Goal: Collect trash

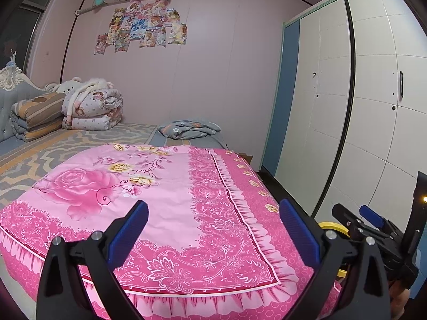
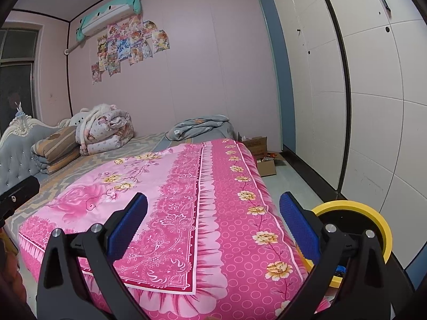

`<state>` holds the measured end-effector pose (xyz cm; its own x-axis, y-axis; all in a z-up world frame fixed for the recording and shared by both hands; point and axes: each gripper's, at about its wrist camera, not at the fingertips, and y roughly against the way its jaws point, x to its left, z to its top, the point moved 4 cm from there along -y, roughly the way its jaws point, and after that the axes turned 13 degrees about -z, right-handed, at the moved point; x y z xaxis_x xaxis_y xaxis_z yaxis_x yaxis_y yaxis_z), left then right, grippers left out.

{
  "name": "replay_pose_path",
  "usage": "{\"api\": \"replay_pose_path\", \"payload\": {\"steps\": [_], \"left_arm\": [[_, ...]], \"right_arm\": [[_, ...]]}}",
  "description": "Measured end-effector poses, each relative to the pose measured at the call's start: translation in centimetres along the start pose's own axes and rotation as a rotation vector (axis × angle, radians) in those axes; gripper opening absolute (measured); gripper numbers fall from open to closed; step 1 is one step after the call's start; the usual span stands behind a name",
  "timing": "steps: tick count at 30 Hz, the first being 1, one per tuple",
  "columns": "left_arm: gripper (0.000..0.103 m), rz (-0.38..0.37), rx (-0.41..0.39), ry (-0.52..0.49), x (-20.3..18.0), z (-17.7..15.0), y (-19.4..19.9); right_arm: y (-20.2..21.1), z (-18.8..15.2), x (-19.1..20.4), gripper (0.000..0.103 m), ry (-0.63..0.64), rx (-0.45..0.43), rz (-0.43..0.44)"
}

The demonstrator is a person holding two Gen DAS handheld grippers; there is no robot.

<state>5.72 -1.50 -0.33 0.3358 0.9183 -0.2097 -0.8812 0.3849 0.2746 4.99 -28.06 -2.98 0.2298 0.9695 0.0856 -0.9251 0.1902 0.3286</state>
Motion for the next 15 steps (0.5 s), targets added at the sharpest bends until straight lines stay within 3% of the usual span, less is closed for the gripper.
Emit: {"api": "replay_pose_path", "payload": {"steps": [15], "left_arm": [[0.095, 0.002, 0.006, 0.010, 0.11, 0.10, -0.49]], "right_arm": [[-0.56, -0.42, 0.22, 0.095, -0.002, 0.020, 0.004]]}}
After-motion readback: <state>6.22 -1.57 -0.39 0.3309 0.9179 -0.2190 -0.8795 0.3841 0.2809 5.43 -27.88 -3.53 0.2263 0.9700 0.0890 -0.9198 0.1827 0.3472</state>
